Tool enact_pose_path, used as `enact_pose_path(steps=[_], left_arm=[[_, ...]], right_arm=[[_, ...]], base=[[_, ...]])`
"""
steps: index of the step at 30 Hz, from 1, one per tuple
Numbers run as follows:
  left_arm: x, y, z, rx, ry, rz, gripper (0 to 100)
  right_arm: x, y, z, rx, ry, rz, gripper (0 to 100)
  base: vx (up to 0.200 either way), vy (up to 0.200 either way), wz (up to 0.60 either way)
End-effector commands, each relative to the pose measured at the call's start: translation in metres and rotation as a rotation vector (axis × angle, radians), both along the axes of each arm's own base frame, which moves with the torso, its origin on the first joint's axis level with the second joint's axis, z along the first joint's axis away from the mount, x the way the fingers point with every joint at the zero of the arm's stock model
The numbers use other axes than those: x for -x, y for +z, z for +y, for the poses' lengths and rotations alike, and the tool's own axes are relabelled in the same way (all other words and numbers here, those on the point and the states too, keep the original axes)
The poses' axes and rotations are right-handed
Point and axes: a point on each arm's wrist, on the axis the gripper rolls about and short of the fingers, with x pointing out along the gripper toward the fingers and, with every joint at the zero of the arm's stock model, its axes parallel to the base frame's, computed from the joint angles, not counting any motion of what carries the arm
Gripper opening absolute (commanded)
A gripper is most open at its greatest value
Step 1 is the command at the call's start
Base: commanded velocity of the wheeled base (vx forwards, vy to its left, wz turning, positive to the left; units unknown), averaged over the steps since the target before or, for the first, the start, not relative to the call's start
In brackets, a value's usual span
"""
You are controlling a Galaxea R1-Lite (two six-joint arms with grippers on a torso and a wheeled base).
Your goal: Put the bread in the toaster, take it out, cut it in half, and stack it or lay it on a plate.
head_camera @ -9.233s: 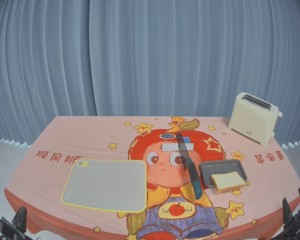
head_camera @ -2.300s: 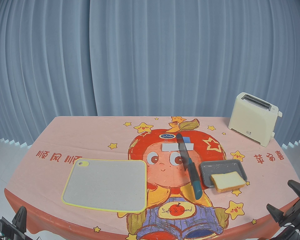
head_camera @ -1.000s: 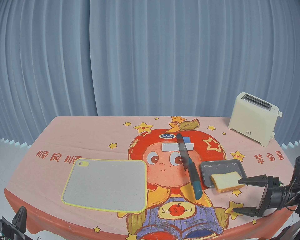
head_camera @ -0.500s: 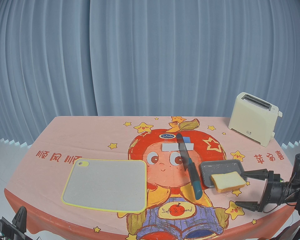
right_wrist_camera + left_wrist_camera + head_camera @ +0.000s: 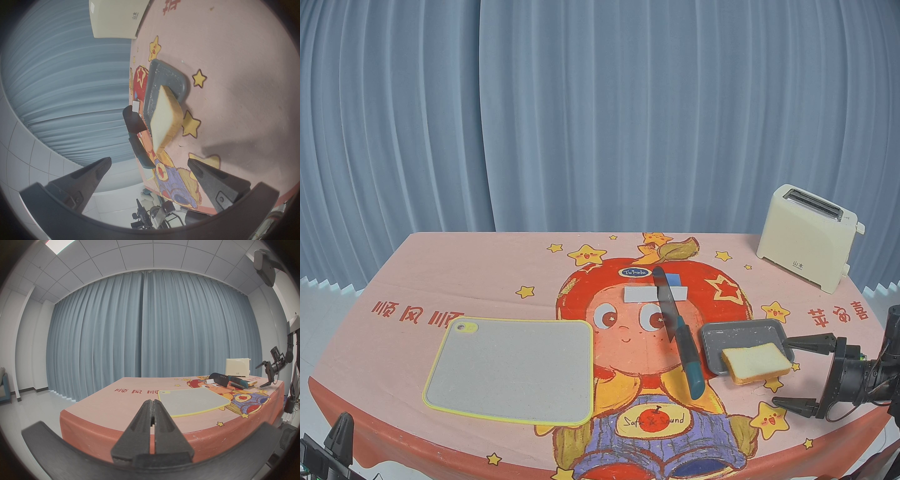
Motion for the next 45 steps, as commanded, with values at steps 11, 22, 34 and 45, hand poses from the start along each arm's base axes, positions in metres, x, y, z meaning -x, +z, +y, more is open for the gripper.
enact_pose_path(steps=[11, 22, 34, 45], left_arm=[[-0.001, -0.005, 0.0, 0.0, 0.0, 0.009, 0], [-0.001, -0.005, 0.0, 0.0, 0.0, 0.01, 0], [-0.001, -0.005, 0.0, 0.0, 0.0, 0.009, 0], [-0.001, -0.005, 0.0, 0.0, 0.0, 0.01, 0]], right_arm=[[-0.01, -0.007, -0.004, -0.001, -0.028, 0.028, 100], [-0.019, -0.004, -0.004, -0.004, -0.034, 0.02, 100], [-0.018, 0.004, 0.0, -0.084, -0.068, 0.025, 100], [-0.01, 0.002, 0.021, -0.052, -0.112, -0.004, 100]], base=[[0.0, 0.0, 0.0], [0.0, 0.0, 0.0], [0.0, 0.0, 0.0], [0.0, 0.0, 0.0]])
